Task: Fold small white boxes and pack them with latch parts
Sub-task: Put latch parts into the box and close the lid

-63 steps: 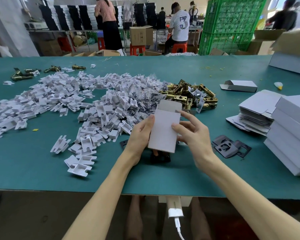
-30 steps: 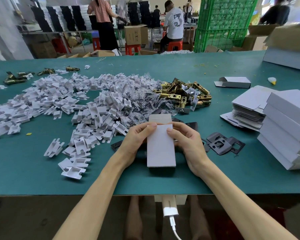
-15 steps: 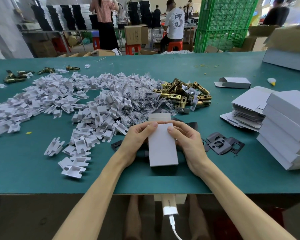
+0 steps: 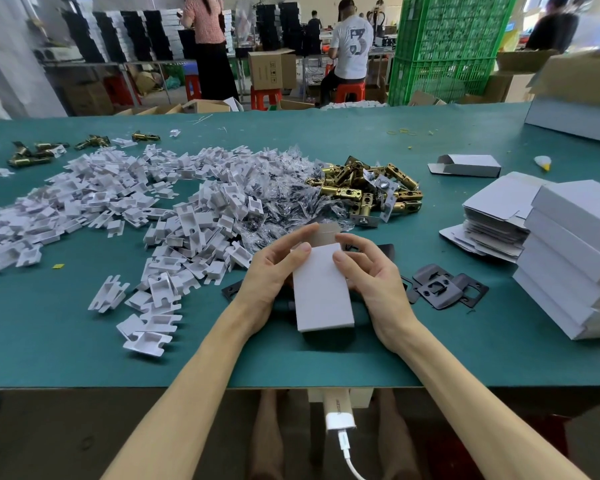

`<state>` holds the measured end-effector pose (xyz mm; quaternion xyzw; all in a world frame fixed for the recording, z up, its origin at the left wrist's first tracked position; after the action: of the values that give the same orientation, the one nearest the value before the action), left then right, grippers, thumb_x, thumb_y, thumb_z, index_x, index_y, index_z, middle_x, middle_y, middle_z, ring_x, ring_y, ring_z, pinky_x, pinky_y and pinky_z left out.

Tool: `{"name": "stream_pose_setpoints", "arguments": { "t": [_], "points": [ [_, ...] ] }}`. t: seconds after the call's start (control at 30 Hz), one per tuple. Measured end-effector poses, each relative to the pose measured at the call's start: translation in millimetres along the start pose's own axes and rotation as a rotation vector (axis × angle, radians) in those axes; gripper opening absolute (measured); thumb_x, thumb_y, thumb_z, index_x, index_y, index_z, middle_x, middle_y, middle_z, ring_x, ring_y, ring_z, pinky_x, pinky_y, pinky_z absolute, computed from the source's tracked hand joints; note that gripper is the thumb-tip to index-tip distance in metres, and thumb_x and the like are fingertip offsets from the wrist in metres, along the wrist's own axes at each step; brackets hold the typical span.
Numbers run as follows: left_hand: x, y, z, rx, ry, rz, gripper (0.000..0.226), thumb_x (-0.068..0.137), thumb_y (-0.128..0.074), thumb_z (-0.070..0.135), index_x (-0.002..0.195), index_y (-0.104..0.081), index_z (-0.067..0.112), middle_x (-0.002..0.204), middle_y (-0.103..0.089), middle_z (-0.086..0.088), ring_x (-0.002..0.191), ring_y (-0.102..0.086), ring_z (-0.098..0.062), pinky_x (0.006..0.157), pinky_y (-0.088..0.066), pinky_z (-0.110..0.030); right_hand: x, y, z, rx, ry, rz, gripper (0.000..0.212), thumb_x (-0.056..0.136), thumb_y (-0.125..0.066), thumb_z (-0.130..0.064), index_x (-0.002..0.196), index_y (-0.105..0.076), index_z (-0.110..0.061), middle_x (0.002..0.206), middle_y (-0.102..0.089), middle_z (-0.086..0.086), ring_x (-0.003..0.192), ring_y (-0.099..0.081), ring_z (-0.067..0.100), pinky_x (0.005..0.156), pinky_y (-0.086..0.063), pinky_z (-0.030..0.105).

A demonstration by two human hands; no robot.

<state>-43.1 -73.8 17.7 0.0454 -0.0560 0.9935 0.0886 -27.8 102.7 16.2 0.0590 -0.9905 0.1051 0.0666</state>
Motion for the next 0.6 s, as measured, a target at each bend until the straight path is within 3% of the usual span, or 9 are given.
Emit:
{"name": "stream_pose_setpoints", "arguments": {
  "t": [0.2,0.27,0.4,0.6],
  "points": [
    [1.8,3.9,-4.6,-0.024,0.017,0.058,0.038,0.089,-0.078,0.038,0.124,-0.075,0.024,0.125,-0.074,-0.008,0.102,-0.069,-0.023,0.085,-0.060,-0.043,0.8,-0.8,0.9,0.002,-0.006,-0.018,0.031,0.085,-0.075,-0.038,0.114,-0.068,-0.031,0.095,-0.076,-0.001,0.090,-0.069,0.014,0.082,-0.055,0.040],
    [1.0,2.8,-5.9,0.003,0.038,0.036,0.045,0.086,-0.080,0.048,0.124,-0.076,0.024,0.124,-0.074,-0.011,0.100,-0.069,-0.023,0.086,-0.059,-0.049,0.5,-1.1,1.7,0.006,-0.002,-0.028,0.020,0.089,-0.075,-0.032,0.109,-0.070,-0.036,0.099,-0.077,0.002,0.091,-0.071,0.017,0.083,-0.057,0.045],
    [0.2,0.6,-5.8,0.038,0.060,0.012,0.054,0.083,-0.079,0.059,0.122,-0.077,0.022,0.123,-0.071,-0.023,0.099,-0.068,-0.028,0.093,-0.052,-0.067,1.3,1.8,3.0,-0.004,0.002,0.024,0.019,0.094,-0.073,-0.024,0.112,-0.070,-0.027,0.101,-0.077,0.005,0.091,-0.072,0.022,0.087,-0.056,0.058],
    [-2.8,-0.3,-2.5,0.037,0.052,0.025,0.043,0.088,-0.076,0.051,0.120,-0.078,0.023,0.119,-0.073,-0.020,0.097,-0.068,-0.025,0.086,-0.054,-0.051,-0.9,1.0,2.6,-0.015,-0.001,0.016,0.012,0.095,-0.072,-0.023,0.106,-0.072,-0.027,0.098,-0.076,0.003,0.088,-0.071,0.019,0.079,-0.056,0.047]
  ]
}}
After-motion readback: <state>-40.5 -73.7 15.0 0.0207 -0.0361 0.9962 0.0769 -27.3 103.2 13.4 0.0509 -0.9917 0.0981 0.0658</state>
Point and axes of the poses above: each hand's wrist, its own x-axis towards the middle knuckle, its own y-axis out of the back of the hand, z = x × y, the point moved 4 cm from there along x, towards the middle knuckle
